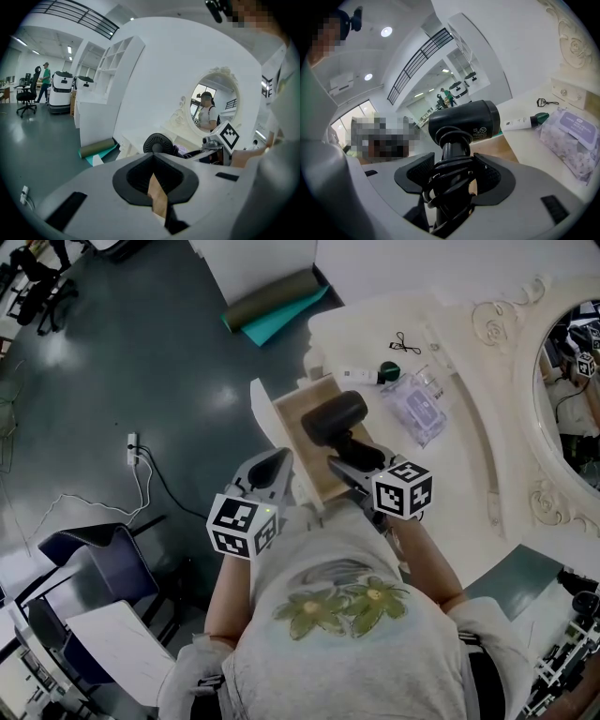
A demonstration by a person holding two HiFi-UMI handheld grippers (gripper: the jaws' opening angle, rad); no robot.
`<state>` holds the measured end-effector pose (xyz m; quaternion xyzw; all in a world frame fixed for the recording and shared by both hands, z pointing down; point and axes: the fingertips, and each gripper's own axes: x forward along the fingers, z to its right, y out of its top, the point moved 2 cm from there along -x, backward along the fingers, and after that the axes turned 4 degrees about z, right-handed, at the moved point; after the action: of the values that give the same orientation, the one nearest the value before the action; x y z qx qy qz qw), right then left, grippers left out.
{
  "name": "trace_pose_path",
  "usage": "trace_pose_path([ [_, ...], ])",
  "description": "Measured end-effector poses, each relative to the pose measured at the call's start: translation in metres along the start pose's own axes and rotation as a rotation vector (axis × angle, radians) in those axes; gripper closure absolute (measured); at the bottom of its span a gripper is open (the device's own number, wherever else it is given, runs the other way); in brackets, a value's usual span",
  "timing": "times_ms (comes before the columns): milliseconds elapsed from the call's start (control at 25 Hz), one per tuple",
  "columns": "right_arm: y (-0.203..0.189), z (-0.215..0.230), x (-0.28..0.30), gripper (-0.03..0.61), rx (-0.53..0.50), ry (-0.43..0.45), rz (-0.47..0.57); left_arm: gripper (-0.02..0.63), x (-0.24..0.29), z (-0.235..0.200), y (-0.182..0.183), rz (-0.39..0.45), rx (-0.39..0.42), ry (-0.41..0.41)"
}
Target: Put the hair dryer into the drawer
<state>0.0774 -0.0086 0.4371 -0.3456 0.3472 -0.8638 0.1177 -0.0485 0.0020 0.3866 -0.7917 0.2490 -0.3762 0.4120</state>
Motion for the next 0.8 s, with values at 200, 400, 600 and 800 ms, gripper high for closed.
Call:
trace_pose_path([
  [200,-0.003,0.004,0.007,0.325,0.004,-0.008,-0.012,0.603,0.001,-0.004,-0.006,-0.011,-0.019,-0.002],
  [400,-0.003,0.007,0.012,0.325,0.008,-0.015,-0.019,0.603,0.003,-0.008,-0.009,-0.019,-0.030,-0.009],
  [600,-0.005,0.009,0.016,0.325,0.011,-0.019,-0.025,0.603,0.005,-0.011,-0.010,-0.026,-0.037,-0.011],
  [800,-0.008,0.015,0.021,0.325,0.015,-0.026,-0.039,0.603,0.007,-0.014,-0.014,-0.037,-0.043,-0.012],
])
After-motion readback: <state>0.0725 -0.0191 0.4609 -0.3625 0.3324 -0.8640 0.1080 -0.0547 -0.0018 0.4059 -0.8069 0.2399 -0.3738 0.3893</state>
